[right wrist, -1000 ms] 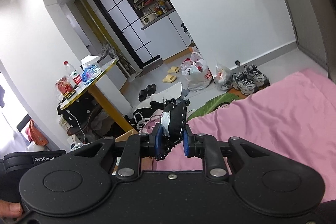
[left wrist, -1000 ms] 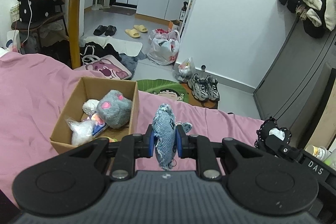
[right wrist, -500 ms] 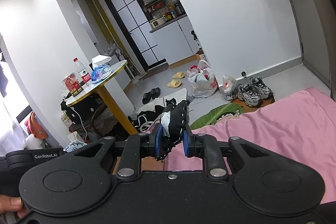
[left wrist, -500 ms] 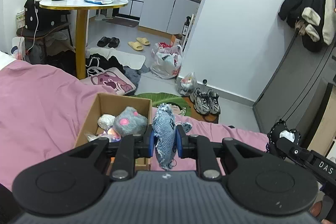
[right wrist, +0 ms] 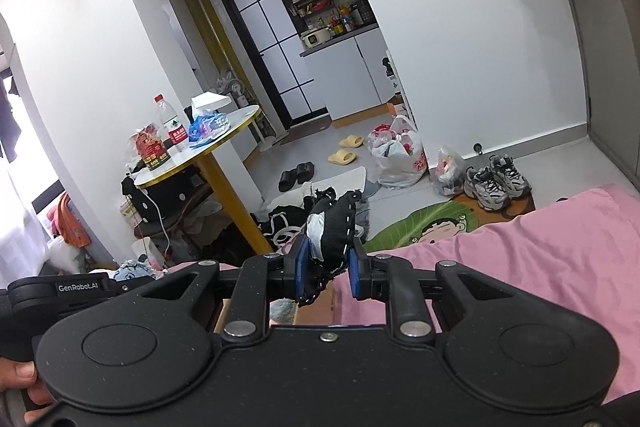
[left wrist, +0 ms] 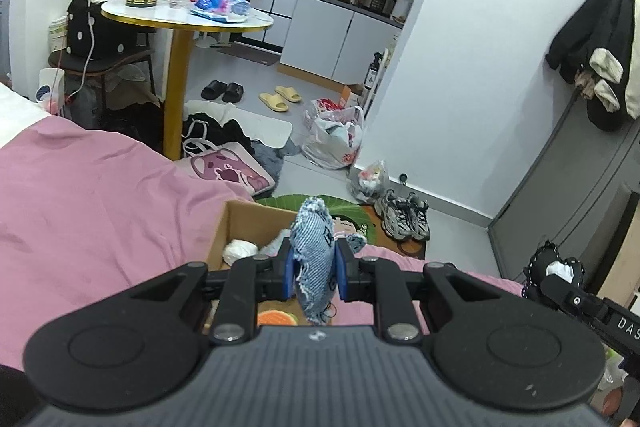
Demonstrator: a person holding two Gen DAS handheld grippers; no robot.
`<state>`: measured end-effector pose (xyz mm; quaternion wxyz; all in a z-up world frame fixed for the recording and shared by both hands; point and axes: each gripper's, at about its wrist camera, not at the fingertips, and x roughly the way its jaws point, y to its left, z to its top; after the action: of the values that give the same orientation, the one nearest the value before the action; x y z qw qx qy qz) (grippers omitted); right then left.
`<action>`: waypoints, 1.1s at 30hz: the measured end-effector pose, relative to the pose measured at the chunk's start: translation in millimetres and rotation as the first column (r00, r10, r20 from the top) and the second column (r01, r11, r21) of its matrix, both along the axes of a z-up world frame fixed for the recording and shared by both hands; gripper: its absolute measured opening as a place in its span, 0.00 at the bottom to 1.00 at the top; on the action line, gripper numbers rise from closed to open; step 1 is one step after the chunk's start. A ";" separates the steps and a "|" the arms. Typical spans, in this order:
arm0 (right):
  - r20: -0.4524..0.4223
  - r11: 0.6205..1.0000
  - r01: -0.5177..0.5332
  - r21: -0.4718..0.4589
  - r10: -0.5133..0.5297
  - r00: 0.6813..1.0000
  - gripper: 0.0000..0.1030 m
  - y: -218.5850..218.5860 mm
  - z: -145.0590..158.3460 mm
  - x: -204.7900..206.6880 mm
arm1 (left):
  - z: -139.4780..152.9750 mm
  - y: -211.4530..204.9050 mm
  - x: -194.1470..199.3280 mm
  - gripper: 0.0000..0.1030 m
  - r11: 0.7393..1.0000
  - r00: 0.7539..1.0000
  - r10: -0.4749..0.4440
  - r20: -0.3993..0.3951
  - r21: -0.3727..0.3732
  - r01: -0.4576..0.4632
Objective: Organize soft objects
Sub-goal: 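Carry the blue fish with the left tool over the box while the right tool carries the black-and-white plush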
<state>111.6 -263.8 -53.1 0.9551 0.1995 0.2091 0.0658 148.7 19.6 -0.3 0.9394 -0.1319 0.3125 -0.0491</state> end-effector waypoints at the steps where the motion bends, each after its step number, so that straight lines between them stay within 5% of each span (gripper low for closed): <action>1: -0.002 1.000 -0.003 -0.002 0.003 1.000 0.20 2.4 0.0 1.9 | 0.0 4.8 0.7 0.19 1.000 1.000 0.007 0.000 0.000 -0.007; 16: -0.059 0.996 -0.072 -0.057 0.069 0.996 0.20 48.1 -0.5 29.7 | -19.8 50.7 35.0 0.19 0.997 0.997 0.068 -0.041 -0.042 -0.070; 33: -0.155 0.992 -0.110 -0.062 0.099 0.983 0.20 71.4 -25.2 65.1 | -65.5 29.6 84.5 0.19 0.995 0.986 0.015 -0.164 -0.099 -0.032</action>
<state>176.6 -192.4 -78.3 0.9380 0.1589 0.2936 0.0930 233.2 49.2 -65.8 0.9033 -0.1867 0.3839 -0.0428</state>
